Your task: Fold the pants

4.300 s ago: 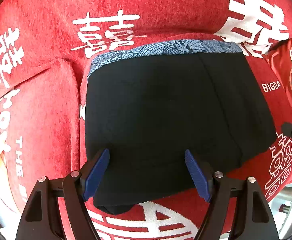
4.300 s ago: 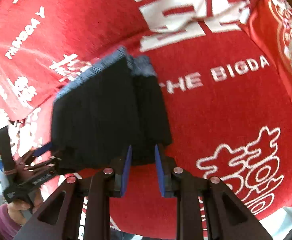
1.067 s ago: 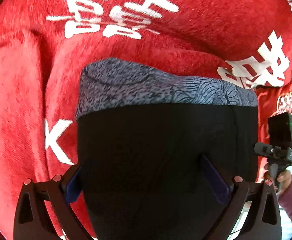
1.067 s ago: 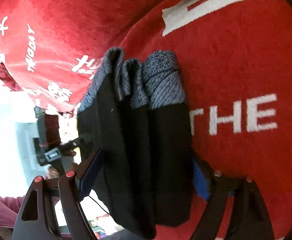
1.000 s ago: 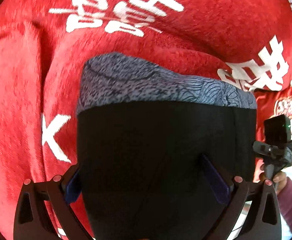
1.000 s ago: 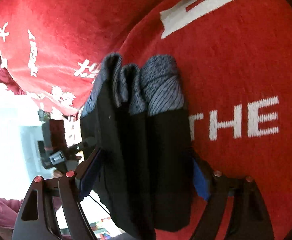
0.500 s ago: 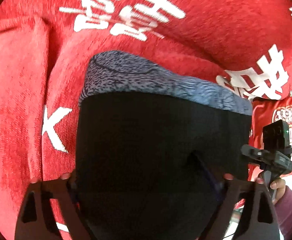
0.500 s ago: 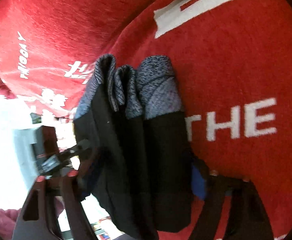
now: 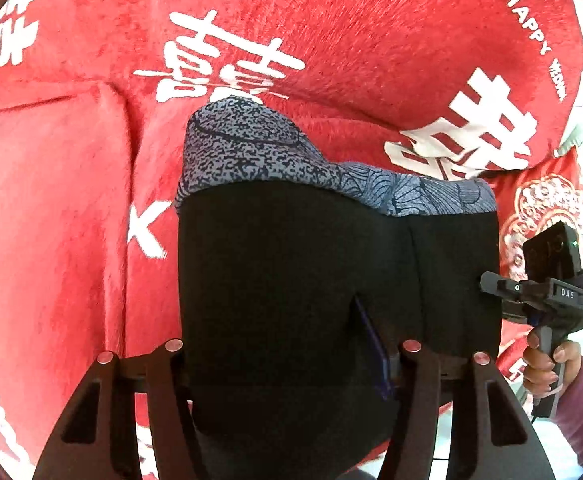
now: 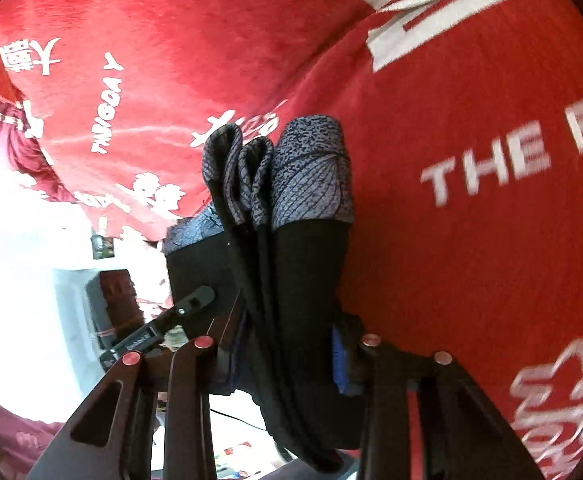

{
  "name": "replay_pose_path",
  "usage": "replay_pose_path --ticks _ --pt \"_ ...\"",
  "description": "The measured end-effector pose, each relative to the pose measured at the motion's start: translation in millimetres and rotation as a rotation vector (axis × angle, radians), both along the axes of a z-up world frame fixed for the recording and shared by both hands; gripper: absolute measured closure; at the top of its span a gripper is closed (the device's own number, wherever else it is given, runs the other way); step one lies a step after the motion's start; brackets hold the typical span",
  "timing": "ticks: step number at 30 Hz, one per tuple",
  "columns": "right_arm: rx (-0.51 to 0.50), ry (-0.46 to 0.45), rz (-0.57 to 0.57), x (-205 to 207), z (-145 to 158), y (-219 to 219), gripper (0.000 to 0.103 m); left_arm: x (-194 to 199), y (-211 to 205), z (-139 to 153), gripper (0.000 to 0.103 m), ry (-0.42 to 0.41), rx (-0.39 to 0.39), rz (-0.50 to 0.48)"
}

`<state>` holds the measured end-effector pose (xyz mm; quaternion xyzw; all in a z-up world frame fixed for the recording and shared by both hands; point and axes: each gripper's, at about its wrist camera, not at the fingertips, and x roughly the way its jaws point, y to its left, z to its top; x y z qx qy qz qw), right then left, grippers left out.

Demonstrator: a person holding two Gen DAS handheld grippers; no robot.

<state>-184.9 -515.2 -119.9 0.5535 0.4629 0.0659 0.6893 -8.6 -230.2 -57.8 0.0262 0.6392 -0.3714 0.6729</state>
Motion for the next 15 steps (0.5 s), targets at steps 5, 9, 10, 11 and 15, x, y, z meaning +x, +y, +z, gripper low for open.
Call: replay_pose_path --ticks 5,9,10,11,15 --pt "0.001 0.016 -0.005 -26 -4 31 0.066 -23 20 -12 0.034 -0.035 0.077 -0.031" --pt "-0.114 0.147 0.026 -32 -31 46 0.053 -29 36 -43 0.007 -0.111 0.175 -0.011" --pt "-0.172 0.157 0.042 -33 -34 48 0.049 -28 40 -44 0.002 -0.145 0.178 0.005" --pt "-0.218 0.159 0.048 -32 -33 48 0.042 -27 42 -48 0.000 -0.154 0.180 0.006" --pt "-0.332 0.222 0.059 -34 -30 50 0.026 -25 44 -49 0.000 -0.140 0.178 0.009"
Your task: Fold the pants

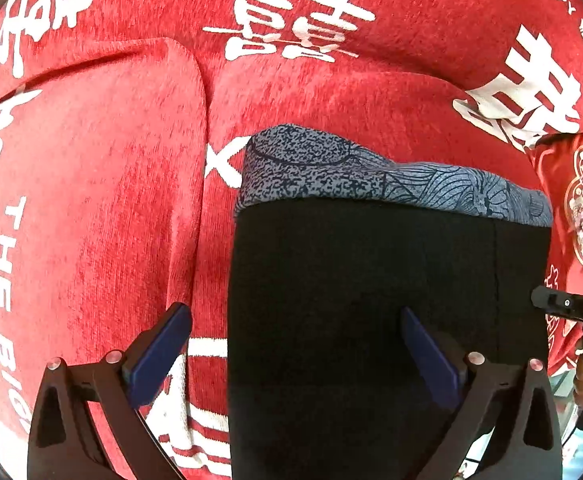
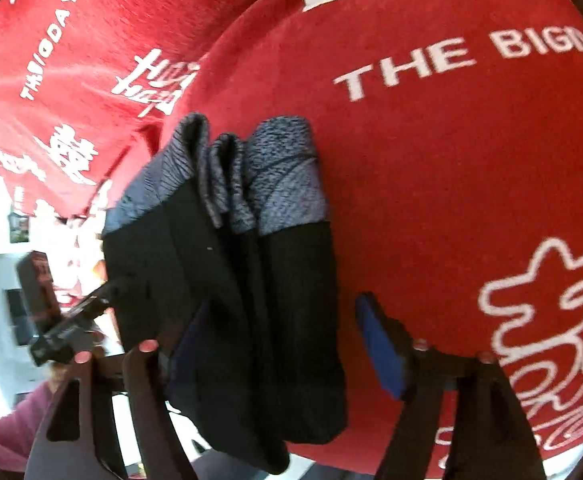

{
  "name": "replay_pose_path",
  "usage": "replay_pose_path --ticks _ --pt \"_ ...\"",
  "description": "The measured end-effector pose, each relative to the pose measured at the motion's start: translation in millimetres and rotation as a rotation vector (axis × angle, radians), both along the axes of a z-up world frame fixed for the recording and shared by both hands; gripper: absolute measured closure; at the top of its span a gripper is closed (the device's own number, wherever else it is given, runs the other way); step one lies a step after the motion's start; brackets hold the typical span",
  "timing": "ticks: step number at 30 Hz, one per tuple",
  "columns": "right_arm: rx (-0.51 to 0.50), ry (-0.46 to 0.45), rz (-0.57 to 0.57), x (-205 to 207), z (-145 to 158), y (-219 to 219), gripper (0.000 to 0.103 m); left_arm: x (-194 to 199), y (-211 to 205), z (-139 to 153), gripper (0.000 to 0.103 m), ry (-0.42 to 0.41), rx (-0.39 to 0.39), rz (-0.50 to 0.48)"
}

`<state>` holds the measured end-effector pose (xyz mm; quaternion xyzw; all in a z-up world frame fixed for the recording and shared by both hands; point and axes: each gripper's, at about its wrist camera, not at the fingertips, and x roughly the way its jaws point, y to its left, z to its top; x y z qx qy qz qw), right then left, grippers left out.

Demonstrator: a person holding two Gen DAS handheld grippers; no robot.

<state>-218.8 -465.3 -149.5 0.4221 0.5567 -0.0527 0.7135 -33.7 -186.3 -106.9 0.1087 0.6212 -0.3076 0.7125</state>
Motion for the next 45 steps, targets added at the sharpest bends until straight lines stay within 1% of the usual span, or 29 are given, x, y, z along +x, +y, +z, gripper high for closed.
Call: replay_pose_path --ticks 3,5,10,15,19,22,25,28,32,36,40,45 --pt "-0.050 0.025 -0.001 -6 9 2 0.026 -4 -2 6 0.000 -0.033 0.030 -0.016" --pt "-0.062 0.036 -0.011 -10 11 0 0.026 -6 -3 8 0.000 -0.048 0.044 -0.021" --pt "-0.066 0.052 -0.071 -25 11 -1 0.026 -8 -2 7 0.000 -0.037 0.060 -0.008" --pt "-0.110 0.080 -0.100 -37 22 3 0.025 -14 2 11 0.000 -0.035 0.088 0.008" --pt "-0.152 0.109 -0.122 -43 31 8 0.023 -23 5 21 0.000 -0.073 0.130 -0.002" --pt "-0.204 0.145 -0.133 -51 40 12 0.021 -30 9 31 0.000 -0.090 0.153 0.005" --pt "-0.249 0.165 -0.132 -55 52 17 0.016 -39 11 45 0.000 -0.111 0.171 0.014" --pt "-0.266 0.162 -0.110 -62 65 23 0.015 -50 11 59 0.000 -0.133 0.177 0.012" --pt "-0.276 0.152 -0.085 -68 80 29 0.015 -69 8 76 0.000 -0.156 0.208 0.000" --pt "-0.294 0.138 -0.030 -68 98 38 0.015 -81 7 90 0.000 -0.159 0.226 0.039" --pt "-0.290 0.125 0.017 -66 118 50 0.014 -93 8 102 0.000 -0.147 0.271 0.080" --pt "-0.316 0.117 0.059 -63 137 62 0.014 -105 5 131 0.000 -0.167 0.270 0.063"
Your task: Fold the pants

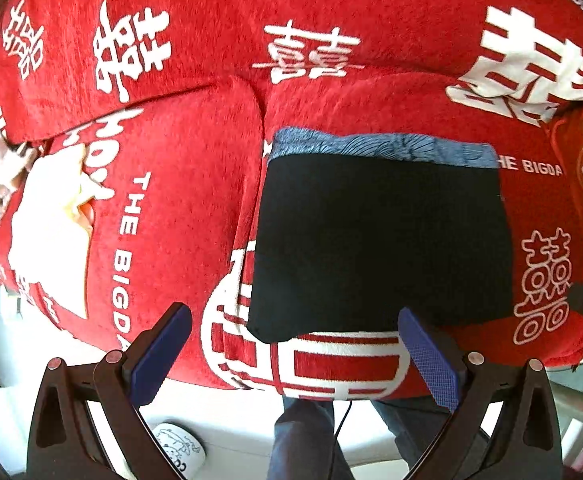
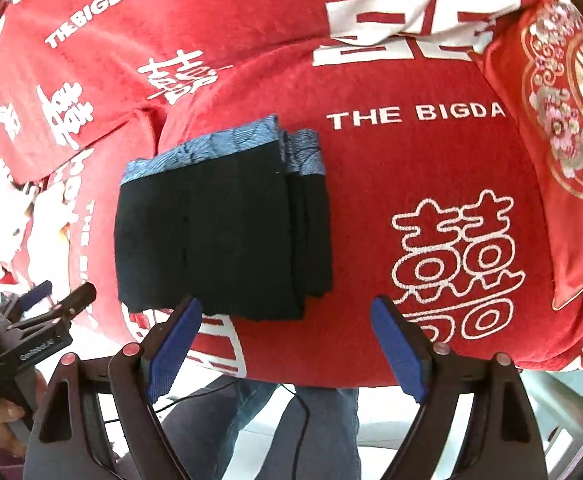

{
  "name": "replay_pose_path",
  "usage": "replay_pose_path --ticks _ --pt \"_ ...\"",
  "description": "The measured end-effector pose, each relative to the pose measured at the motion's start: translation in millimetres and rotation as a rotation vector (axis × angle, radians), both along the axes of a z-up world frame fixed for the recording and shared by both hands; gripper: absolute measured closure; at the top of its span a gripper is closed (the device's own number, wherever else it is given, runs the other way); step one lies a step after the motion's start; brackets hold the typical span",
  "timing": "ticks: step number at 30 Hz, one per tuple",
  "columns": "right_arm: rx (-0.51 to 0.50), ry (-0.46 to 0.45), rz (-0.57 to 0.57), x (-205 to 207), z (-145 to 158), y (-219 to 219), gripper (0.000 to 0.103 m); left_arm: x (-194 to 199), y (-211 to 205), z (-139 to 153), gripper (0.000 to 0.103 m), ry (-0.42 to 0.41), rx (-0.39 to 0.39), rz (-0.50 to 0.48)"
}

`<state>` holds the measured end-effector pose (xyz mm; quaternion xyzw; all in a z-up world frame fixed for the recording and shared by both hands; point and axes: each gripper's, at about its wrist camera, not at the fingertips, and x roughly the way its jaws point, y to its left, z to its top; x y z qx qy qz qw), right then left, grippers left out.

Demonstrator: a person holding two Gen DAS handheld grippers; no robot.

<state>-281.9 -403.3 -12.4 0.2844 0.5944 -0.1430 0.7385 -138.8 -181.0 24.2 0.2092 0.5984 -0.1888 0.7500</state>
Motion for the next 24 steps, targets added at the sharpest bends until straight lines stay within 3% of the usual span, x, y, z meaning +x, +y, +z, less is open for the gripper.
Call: replay_pose_path --ticks 5,15,24 --pt "-0.002 0.017 -0.004 -1 10 11 0.014 -3 -2 21 0.000 -0.008 -0.016 -0.041" --pt "-0.009 0.047 -0.062 -3 21 43 0.014 -7 16 27 0.000 0.001 -0.004 -0.032" --pt "-0.066 0.042 -0.043 5 40 67 0.014 -12 25 37 0.000 -0.013 -0.021 -0.068"
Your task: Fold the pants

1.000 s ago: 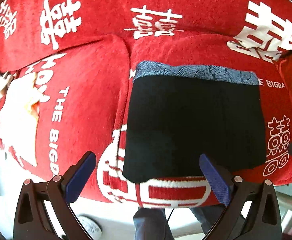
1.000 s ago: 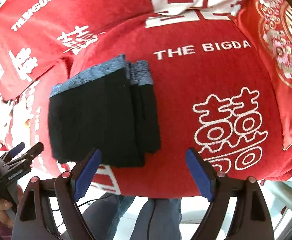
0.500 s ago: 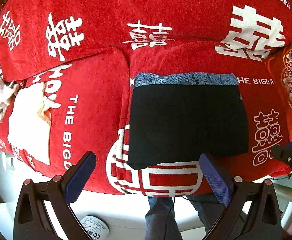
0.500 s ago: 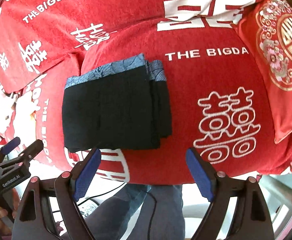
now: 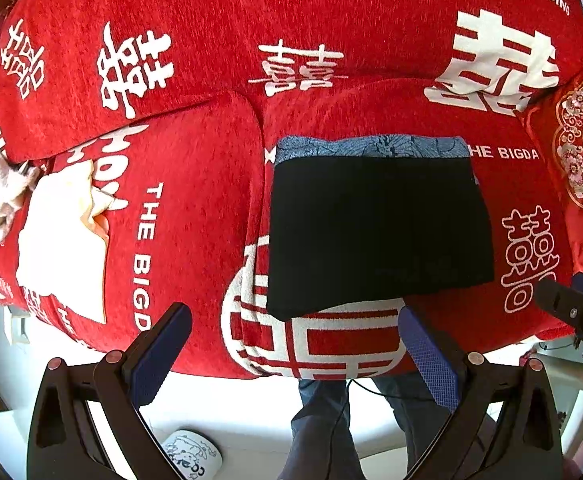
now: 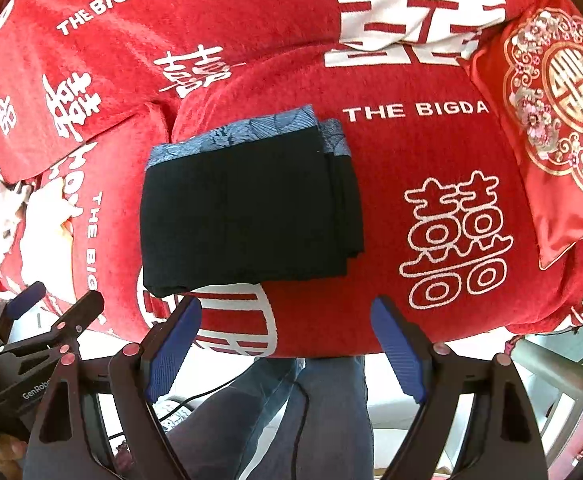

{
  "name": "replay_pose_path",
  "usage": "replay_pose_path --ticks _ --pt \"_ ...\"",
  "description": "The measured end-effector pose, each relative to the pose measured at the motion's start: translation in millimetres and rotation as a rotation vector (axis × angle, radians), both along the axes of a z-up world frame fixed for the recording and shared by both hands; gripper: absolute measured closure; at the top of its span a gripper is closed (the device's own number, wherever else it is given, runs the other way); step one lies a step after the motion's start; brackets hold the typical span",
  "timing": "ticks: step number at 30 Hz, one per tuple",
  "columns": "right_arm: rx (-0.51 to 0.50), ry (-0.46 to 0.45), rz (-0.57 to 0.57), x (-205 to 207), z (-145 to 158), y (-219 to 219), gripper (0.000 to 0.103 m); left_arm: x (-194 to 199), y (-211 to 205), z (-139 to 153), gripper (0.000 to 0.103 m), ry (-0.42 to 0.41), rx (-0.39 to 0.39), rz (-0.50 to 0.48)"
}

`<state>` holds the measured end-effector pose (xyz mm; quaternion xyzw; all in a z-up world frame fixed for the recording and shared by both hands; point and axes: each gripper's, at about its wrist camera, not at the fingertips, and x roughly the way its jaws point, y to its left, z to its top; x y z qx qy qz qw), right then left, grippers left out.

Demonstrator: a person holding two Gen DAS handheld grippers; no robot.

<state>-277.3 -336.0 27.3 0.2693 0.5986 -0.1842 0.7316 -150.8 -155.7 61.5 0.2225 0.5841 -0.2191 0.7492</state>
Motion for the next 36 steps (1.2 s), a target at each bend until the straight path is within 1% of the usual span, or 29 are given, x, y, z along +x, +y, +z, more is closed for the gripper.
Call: replay_pose_path --ticks 11,24,36 --pt "-0.036 0.008 0.004 5 9 16 0.014 1 6 6 0.000 -0.003 -0.021 -0.007" --pt "-0.048 0.009 0.005 5 15 20 0.014 -3 10 13 0.000 -0.007 -0.044 -0.014" --pt "-0.050 0.010 0.004 3 17 22 0.014 -3 13 17 0.000 -0.015 -0.047 -0.010"
